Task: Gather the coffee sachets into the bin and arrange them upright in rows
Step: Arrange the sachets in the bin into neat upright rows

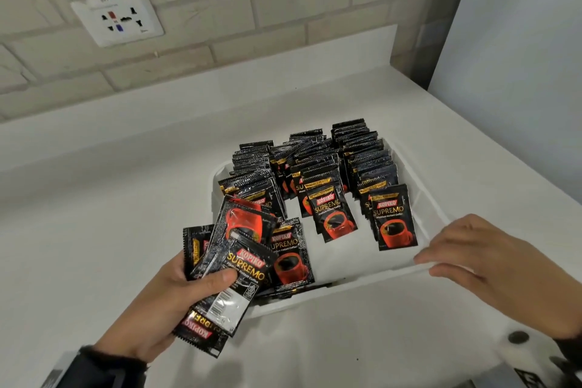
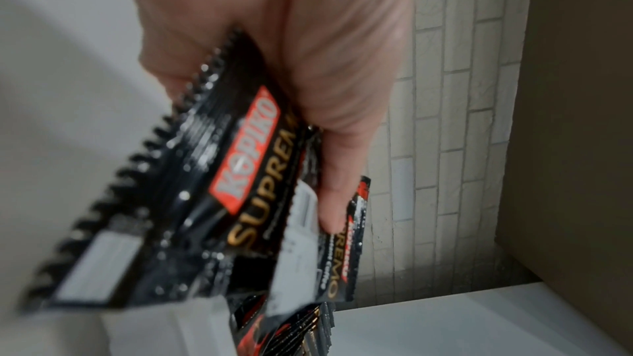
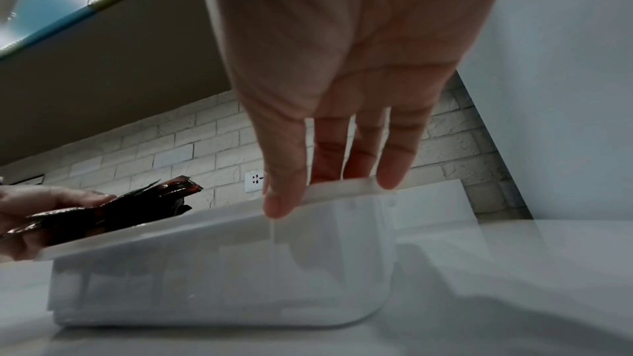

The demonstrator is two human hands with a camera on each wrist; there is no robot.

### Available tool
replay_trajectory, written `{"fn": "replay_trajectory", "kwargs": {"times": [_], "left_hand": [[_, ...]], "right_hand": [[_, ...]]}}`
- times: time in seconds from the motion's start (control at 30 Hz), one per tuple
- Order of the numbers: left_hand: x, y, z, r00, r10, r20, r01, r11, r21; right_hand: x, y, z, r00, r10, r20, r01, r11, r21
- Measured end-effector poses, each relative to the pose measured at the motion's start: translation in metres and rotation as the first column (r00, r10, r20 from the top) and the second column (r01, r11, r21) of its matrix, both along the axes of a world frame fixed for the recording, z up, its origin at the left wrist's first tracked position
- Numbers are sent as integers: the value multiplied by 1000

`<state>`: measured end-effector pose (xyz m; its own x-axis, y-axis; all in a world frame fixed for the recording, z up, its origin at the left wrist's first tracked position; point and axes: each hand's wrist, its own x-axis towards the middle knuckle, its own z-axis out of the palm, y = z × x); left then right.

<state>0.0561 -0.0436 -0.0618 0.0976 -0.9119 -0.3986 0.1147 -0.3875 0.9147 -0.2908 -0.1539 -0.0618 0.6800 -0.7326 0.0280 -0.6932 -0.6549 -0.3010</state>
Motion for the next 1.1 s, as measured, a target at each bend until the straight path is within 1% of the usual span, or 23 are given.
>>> {"fn": "replay_trajectory", "kwargs": {"times": [0.13,0.23,0.3,0.33,0.4,0.47,0.5,0.53,0.63,0.67,0.73,0.77,0.87,0.9,0.97,1.03,1.1], "left_hand": [[-2,4,4,1000,30,-8,-30,1000,-4],[-5,5,12,994,88,-58,-91,994,-53],[-8,2,20,984,141,-110,-151,985,-86],[-10,-2,23,975,171,-140,-187,976,-108],[-17,-12,30,965,193,-176,-222,961,-163],[-30,-26,35,958,200,-205,-240,951,-196],[-36,-33,37,952,214,-221,-259,944,-204],[-43,-40,38,947,228,-227,-276,938,-211],[-61,-58,39,934,268,-239,-324,915,-242],[-66,-62,39,924,291,-248,-353,900,-255],[-74,-67,38,903,337,-267,-406,872,-273],[-76,-69,37,897,346,-274,-419,863,-282],[-82,-69,33,894,348,-282,-424,861,-282],[-83,-67,31,897,342,-280,-418,863,-284],[-85,-64,27,901,323,-289,-404,868,-289],[-86,-62,24,902,309,-302,-392,878,-275],[-87,-61,21,905,304,-298,-382,889,-252]], "right_hand": [[0,-3,-1,999,17,-28,-16,999,33],[0,-3,7,1000,3,20,-5,996,87],[5,-2,20,994,-10,113,-3,994,112],[10,-2,28,984,-12,176,-5,995,96],[26,-2,41,945,-22,327,-7,996,86],[47,-1,53,860,-67,506,-50,976,214],[58,-2,58,815,-109,569,-82,951,299],[69,-3,62,793,-148,591,-108,921,375],[103,-10,68,806,-218,550,-146,828,542],[113,-12,67,802,-245,545,-164,787,594],[131,-13,61,769,-312,558,-193,719,668],[138,-13,58,747,-344,570,-192,709,679],[147,-16,48,679,-401,614,-157,738,656],[148,-17,46,662,-421,619,-159,729,666],[145,-18,42,643,-463,610,-192,674,714],[141,-20,39,637,-489,596,-234,614,754],[137,-21,35,639,-501,584,-261,573,777]]}}
